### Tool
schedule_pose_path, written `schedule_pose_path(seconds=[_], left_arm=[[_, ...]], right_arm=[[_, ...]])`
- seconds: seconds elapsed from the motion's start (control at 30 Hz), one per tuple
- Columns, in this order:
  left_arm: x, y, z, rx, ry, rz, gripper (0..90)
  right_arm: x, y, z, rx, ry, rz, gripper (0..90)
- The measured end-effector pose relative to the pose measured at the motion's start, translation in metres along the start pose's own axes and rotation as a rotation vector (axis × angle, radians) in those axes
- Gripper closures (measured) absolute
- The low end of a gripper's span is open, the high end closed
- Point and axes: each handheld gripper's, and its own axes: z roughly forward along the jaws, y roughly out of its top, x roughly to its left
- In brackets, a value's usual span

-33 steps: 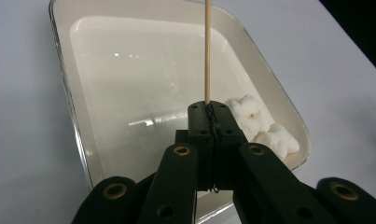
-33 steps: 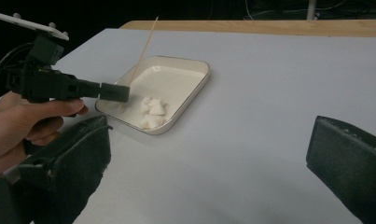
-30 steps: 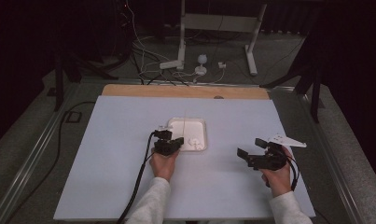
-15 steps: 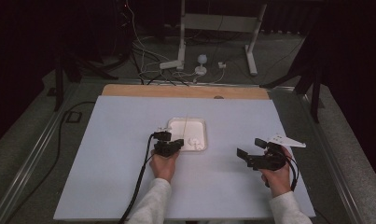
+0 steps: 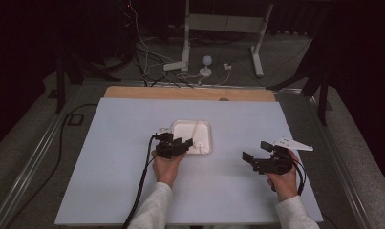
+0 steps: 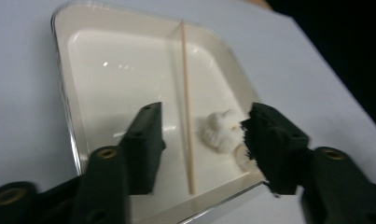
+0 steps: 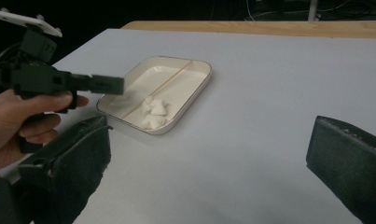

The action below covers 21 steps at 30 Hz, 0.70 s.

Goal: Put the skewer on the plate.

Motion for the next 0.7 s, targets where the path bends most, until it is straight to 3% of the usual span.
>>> schedule_pose_path(seconds=[0.23,0.4,0.57,0.7], left_arm=[[0.004,0.013,-0.028,-0.073,-0.037,0.041,23.7],[0.007,0.022,-0.048,-0.098,-0.031,0.079,15.0],[0.008,0.026,-0.064,-0.107,0.009,0.163,2.2],[0.008,0.027,-0.076,-0.128,0.016,0.214,1.0]], right_arm=[[0.004,0.0,0.001,-0.002,-0.005,-0.029,0.0],[0.006,-0.001,0.002,-0.002,-0.003,-0.041,0.0],[0.007,-0.001,0.001,-0.005,-0.003,-0.054,0.0],[0.008,-0.002,0.001,-0.007,-0.002,-0.063,0.0]])
